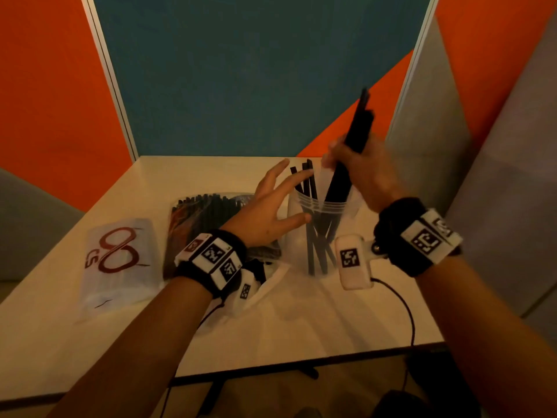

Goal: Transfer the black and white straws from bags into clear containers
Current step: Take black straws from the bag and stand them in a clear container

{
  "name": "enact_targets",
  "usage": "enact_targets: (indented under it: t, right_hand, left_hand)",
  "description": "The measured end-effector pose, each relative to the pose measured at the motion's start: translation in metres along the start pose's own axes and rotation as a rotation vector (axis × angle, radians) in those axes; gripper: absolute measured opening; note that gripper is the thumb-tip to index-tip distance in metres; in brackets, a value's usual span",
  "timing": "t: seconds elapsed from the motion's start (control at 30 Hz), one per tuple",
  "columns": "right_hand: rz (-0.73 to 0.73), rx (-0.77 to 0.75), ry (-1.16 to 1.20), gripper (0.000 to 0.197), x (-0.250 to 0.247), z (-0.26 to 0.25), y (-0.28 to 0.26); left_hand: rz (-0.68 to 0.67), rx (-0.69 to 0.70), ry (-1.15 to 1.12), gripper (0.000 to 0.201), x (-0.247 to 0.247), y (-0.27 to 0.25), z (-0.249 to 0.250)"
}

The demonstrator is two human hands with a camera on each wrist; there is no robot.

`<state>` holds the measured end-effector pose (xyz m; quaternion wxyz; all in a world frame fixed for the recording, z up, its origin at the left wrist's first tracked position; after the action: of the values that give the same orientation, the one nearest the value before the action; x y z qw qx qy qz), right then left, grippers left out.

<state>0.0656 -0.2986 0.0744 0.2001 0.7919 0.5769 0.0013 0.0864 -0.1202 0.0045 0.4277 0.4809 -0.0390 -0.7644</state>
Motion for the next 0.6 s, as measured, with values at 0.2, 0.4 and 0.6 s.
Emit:
enact_targets:
  t: [0.2, 0.4, 0.6]
  right_hand:
    - [-0.071, 0.13, -0.222, 0.039, 0.018, 0.03, 0.01]
    - [-0.011, -0.036, -0.323, 0.078, 0.016, 0.019, 0.016]
    - [-0.179, -0.124, -0.595, 0.04, 0.024, 0.0, 0.003]
  left_hand:
    - [-0.101, -0.04, 0.064, 0.037, 0.012, 0.016, -0.007]
    - [-0.039, -0.018, -0.044, 0.022, 0.013, 0.018, -0.007]
    - [-0.039, -0.047, -0.098, 0.022, 0.015, 0.018, -0.006]
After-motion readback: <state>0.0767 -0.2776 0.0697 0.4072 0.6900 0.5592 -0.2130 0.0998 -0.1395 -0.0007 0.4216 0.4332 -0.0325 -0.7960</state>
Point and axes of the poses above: each hand's wrist, its own y-axis towards the middle knuckle, its own x-axis out of the palm, z = x × y, the point moved 2 cm from there along y, towards the middle knuckle, and after that the axes turned 7 degrees about x, right-handed, at the moved point
